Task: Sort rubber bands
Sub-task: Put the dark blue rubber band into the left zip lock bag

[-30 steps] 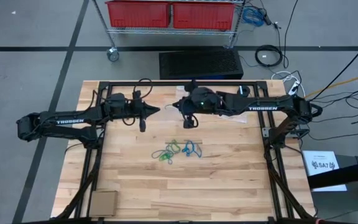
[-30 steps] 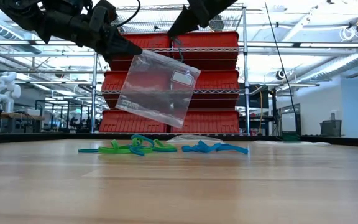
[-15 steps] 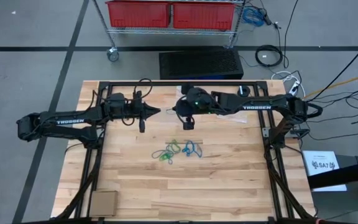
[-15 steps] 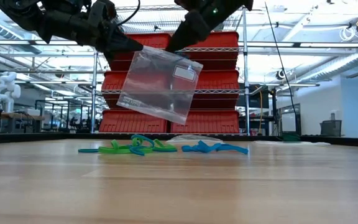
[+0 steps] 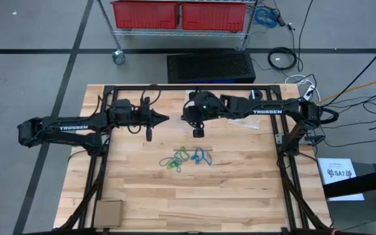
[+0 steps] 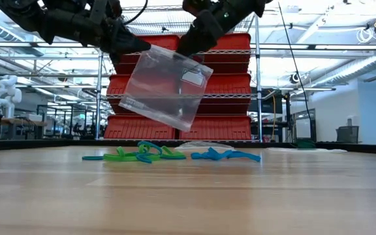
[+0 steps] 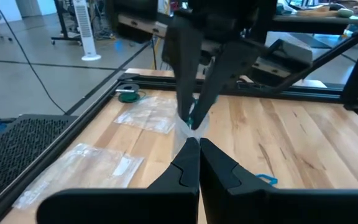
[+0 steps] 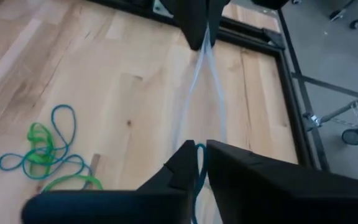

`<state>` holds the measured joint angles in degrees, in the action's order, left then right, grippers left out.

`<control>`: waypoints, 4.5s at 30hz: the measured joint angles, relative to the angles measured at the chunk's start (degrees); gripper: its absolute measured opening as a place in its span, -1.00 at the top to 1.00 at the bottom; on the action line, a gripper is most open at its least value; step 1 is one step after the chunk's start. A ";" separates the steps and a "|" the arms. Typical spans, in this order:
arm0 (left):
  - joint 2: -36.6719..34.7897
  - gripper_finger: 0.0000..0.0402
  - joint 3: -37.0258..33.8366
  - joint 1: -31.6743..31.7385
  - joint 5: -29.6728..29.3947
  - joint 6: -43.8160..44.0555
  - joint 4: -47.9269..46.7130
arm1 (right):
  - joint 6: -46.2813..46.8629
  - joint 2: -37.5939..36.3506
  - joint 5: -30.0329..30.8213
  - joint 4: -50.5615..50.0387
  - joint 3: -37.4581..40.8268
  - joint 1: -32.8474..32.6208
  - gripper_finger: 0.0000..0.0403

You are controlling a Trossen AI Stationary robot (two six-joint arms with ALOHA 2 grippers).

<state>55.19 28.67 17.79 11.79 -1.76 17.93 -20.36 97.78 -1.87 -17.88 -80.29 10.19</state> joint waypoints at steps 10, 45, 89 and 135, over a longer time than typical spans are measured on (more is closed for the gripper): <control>4.49 1.00 0.00 -1.45 0.00 0.02 1.22 | 1.93 0.00 0.14 1.86 -0.79 -0.12 0.29; 7.42 1.00 -12.11 5.80 -2.84 2.70 31.06 | 15.84 -0.81 -11.76 4.94 15.80 -6.98 0.09; 7.42 1.00 -12.11 7.75 -1.49 0.85 26.69 | 22.33 21.11 1.86 16.37 8.63 -17.06 0.87; 7.42 1.00 -12.09 7.62 -0.66 -0.17 25.46 | 33.22 22.75 6.33 3.62 -0.28 -19.31 0.97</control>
<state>62.61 16.58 25.41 11.14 -1.93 43.39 12.86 120.53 4.46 -14.26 -80.58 -9.13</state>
